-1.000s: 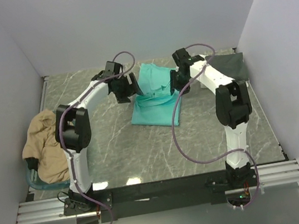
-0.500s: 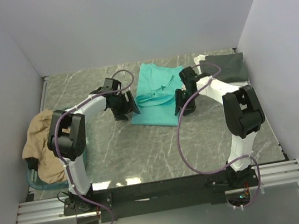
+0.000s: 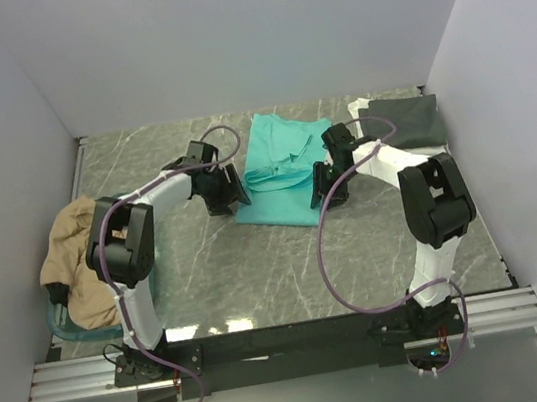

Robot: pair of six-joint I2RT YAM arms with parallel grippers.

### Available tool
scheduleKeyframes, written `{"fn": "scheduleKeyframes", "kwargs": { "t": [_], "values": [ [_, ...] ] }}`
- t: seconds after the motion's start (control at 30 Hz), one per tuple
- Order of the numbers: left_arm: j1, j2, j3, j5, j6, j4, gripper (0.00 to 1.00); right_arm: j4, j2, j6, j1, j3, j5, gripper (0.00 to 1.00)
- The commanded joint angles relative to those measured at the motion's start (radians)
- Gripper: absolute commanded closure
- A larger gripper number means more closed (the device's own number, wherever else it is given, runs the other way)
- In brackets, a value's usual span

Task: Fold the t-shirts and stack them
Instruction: Fold the tshirt

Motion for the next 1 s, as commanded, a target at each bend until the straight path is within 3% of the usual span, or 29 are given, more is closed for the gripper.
{"fn": "scheduleKeyframes", "kwargs": {
  "t": [0.0, 0.2, 0.3, 0.47, 0.5, 0.57, 0.73, 0.97],
  "values": [
    [-0.017, 0.009, -0.023, -0.006, -0.02, 0.028, 0.31, 0.033, 0.001, 0.006, 0.007, -0.034, -0.012, 0.51],
    [-0.055, 0.046, -0.014, -0.038, -0.022, 0.014, 0.32, 0.057, 0.013, 0.014, 0.018, -0.061, -0.034, 0.51],
    [-0.071, 0.061, -0.011, -0.045, -0.032, 0.022, 0.39, 0.048, 0.03, 0.008, 0.029, -0.04, -0.043, 0.56],
    [-0.083, 0.079, 0.009, -0.063, -0.025, 0.007, 0.76, 0.033, 0.055, 0.0, 0.033, 0.003, -0.042, 0.76],
    [-0.085, 0.081, 0.01, -0.068, -0.022, 0.001, 0.89, 0.033, 0.058, -0.001, 0.033, 0.006, -0.045, 0.79],
    [-0.085, 0.083, 0.012, -0.071, -0.014, -0.006, 0.98, 0.03, 0.061, -0.001, 0.035, 0.005, -0.051, 0.88],
    [-0.086, 0.057, -0.011, -0.083, -0.006, -0.009, 0.99, 0.013, 0.04, -0.018, 0.045, -0.018, -0.048, 0.99],
    [-0.115, -0.04, -0.111, -0.107, -0.008, -0.013, 0.99, -0.003, -0.028, -0.036, 0.061, -0.101, -0.043, 1.0]
  ]
}}
